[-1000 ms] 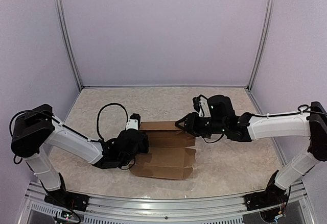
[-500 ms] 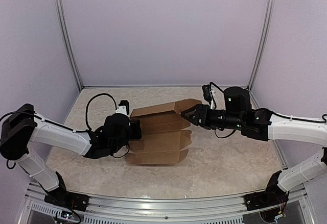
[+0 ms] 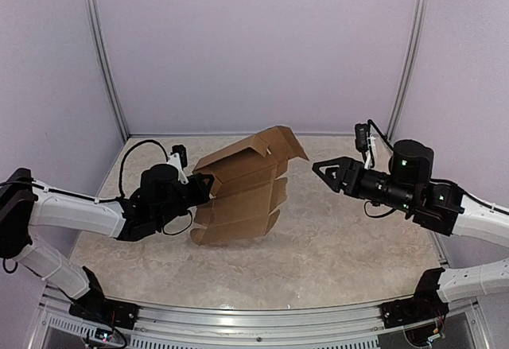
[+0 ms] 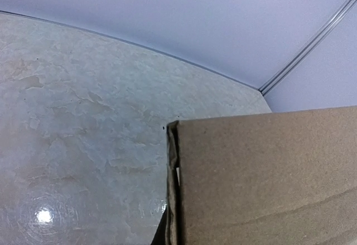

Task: Fold the paper box

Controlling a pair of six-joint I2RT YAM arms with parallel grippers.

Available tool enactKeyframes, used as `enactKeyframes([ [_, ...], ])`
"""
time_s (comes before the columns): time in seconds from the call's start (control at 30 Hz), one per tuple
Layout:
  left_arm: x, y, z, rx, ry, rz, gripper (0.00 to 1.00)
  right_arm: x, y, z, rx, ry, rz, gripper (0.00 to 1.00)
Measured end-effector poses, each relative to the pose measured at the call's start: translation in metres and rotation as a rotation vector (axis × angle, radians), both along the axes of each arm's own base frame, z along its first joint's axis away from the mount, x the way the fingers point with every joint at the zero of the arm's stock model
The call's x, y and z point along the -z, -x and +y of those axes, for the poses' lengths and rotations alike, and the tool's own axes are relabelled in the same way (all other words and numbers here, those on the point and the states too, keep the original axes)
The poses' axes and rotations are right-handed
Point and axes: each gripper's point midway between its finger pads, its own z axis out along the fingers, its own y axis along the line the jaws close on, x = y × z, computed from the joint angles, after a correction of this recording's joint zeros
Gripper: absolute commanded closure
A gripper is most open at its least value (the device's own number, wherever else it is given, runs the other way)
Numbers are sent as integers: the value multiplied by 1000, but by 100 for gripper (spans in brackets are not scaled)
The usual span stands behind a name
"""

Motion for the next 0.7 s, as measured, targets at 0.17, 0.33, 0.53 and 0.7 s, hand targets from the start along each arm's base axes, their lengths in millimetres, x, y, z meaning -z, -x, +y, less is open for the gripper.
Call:
enactKeyframes([
  [0.17,-25,5,-1,41,104,-23,100,18,-1,0,8,-18,13,35],
  [0.33,-45,10,-5,86,177,-45,100,12,-2,19,-55,-103,9,36],
  [0.53,-52,18,-13,150,231,-52,100,6,0,49,-177,-219,27,36],
  [0.7,-56,21,-19,189,256,-61,100,-1,6,67,-277,-306,39,36],
])
